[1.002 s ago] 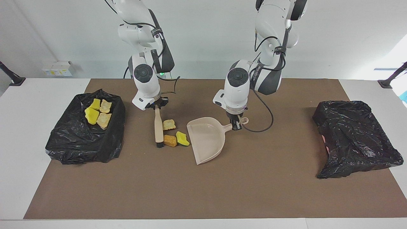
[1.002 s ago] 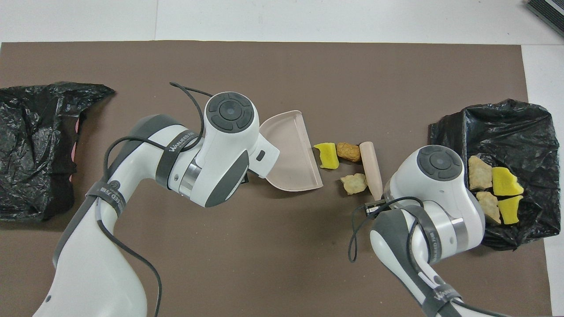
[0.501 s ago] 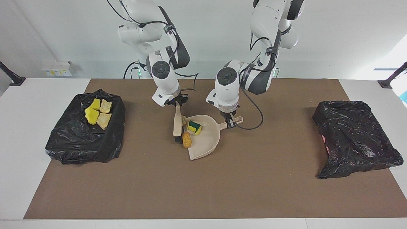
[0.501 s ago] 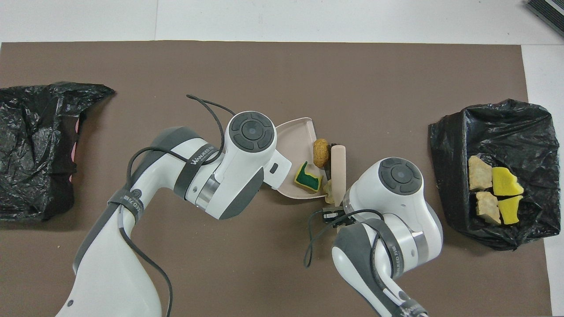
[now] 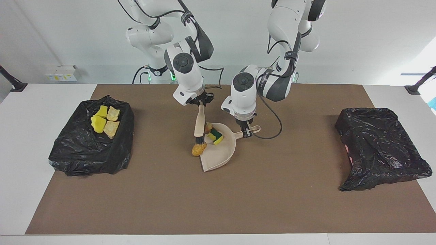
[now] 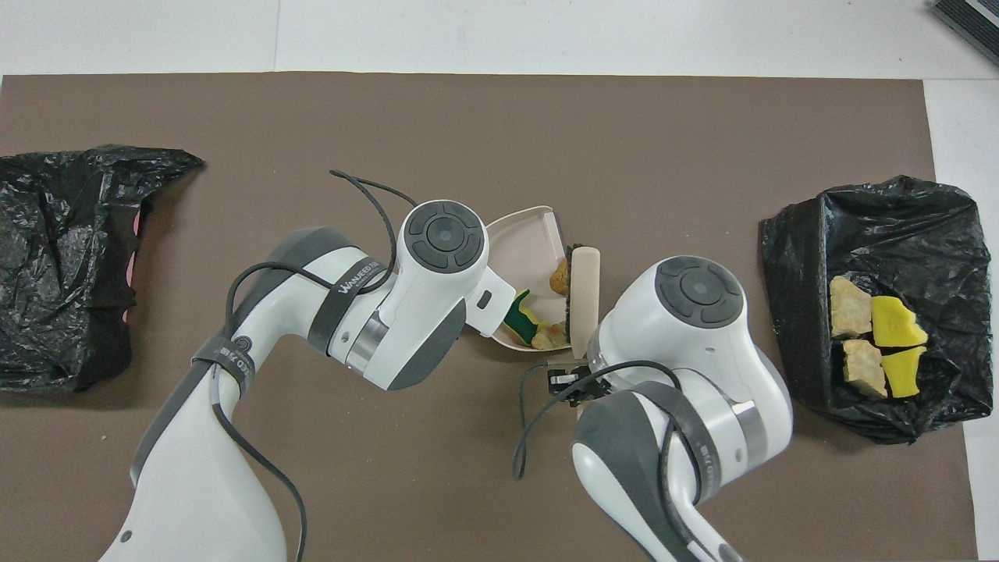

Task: Sweep and dump trash in bin
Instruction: 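Sweep the remaining debris into the dustpan with the right gripper's brush, then lift the dustpan with the left gripper while the right gripper withdraws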

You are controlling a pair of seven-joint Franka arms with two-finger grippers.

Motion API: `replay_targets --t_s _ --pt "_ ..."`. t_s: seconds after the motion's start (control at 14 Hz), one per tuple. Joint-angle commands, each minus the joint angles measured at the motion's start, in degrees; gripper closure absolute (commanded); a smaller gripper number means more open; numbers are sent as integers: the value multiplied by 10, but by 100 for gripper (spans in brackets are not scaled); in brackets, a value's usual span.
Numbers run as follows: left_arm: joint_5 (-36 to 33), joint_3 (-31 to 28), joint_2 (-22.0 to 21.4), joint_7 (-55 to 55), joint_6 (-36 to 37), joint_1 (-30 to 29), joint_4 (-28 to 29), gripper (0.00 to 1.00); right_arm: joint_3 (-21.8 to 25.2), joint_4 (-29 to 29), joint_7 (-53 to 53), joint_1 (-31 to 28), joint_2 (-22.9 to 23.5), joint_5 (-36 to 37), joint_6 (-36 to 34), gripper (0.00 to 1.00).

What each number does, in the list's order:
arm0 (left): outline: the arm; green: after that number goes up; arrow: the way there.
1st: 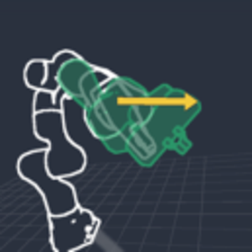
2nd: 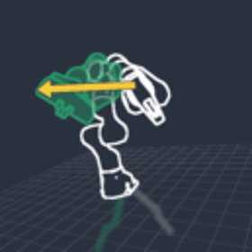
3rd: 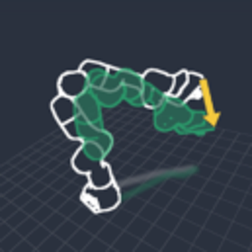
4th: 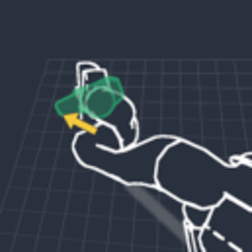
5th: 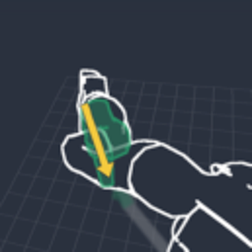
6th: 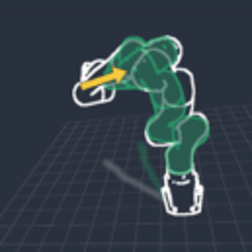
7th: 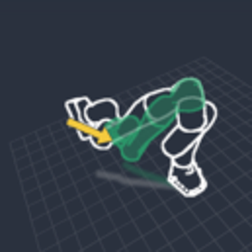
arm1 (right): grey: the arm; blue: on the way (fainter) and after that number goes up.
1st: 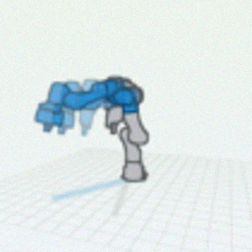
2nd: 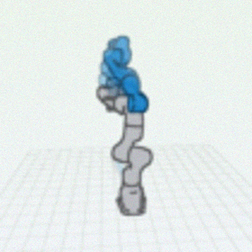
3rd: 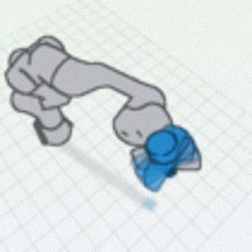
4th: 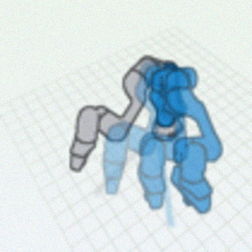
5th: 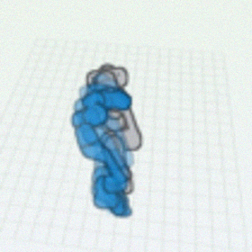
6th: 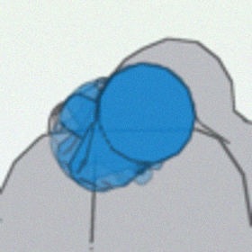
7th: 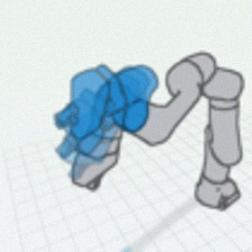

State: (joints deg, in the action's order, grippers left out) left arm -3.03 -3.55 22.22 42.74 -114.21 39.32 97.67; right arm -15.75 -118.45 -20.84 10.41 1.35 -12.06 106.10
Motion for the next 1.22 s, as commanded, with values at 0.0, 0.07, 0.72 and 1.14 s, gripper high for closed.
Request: replay_targets --t_s 0.0,0.07,0.72,1.14 --pt "3 -1 1 3 -30 -10 16 100 -2 -3 105 -42 -16 81 -40 100" --pt "3 -1 1 8 -30 -16 14 100 -2 1 148 -55 -8 116 -58 100" --pt "145 2 -2 222 -128 -115 56 100 -9 147 216 -24 160 186 -116 100" --pt "298 6 -2 372 -168 -166 67 100 -9 150 169 -5 150 97 -119 100"
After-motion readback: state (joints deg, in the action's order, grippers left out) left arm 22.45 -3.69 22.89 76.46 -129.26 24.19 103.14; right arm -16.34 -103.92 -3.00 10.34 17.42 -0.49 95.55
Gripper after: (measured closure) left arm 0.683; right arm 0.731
